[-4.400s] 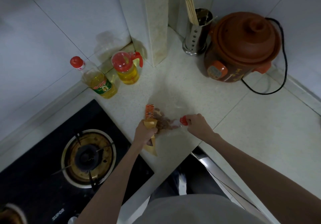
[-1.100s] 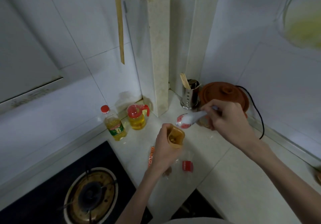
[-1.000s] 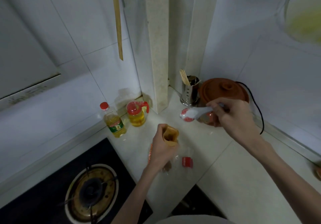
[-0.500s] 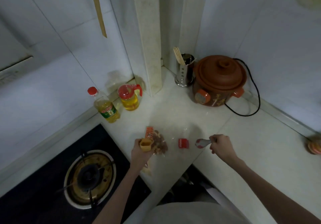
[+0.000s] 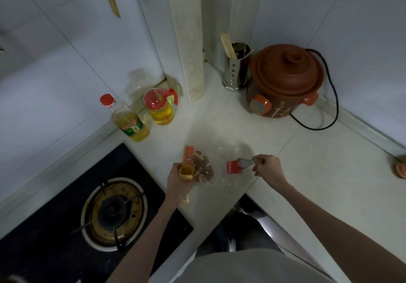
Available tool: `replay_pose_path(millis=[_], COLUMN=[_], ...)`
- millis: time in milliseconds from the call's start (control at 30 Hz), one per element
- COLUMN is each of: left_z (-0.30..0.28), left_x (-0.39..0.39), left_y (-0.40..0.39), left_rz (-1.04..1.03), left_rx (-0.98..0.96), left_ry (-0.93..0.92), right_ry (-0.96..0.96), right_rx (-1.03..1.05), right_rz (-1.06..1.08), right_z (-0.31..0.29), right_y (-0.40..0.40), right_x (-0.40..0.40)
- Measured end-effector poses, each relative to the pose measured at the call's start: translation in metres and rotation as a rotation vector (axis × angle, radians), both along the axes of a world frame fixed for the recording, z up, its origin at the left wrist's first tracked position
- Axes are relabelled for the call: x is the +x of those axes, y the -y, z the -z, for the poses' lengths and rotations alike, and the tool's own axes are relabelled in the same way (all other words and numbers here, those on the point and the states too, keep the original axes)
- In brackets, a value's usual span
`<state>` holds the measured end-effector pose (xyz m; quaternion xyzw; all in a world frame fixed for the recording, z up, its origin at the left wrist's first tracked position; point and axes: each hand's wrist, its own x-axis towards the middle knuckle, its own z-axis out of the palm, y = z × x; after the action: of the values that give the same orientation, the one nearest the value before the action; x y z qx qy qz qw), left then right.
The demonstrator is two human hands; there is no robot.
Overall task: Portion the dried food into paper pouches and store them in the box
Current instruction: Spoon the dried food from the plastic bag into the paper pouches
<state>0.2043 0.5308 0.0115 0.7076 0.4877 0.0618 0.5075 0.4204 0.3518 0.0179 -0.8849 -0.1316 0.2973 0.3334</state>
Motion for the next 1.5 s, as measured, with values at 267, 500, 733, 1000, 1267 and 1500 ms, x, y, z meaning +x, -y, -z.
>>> replay_pose_path(millis=[267,500,733,1000,1267,1500], left_z=[-0.044,-0.075,-0.110,-0.149,-0.164,-0.168], left_x=[0.026,0.064,0.103,0.122,0.109,0.107], left_y=[0.012,0.025,0.023,0.022,0.015,0.028], left_rz=[0.136,0.106,0.033,0.155,0.204,0.143], left_rx=[0.044,-0.063,-0.198,-0.192,-0.252,-0.197], left_ry=[0.321,0.358,0.415,0.464,0.521,0.578], right_ry=[0.194,0.154,0.214,0.315,0.106,0.096], right_rx=[0.136,0.324,0.382,0.336,0.564,0.585], right_rz=[0.225,0.009,-0.397,-0.348,-0.123,-0.108], right_z=[-0.020,-0.087,-0.141,-0.162,-0.182,-0.188], right_y=[0.013,0.004,-0.009,-0.030,-0.022,-0.013], right_x=[0.008,-0.006,-0.037,-0.030,-0.011,-0.005])
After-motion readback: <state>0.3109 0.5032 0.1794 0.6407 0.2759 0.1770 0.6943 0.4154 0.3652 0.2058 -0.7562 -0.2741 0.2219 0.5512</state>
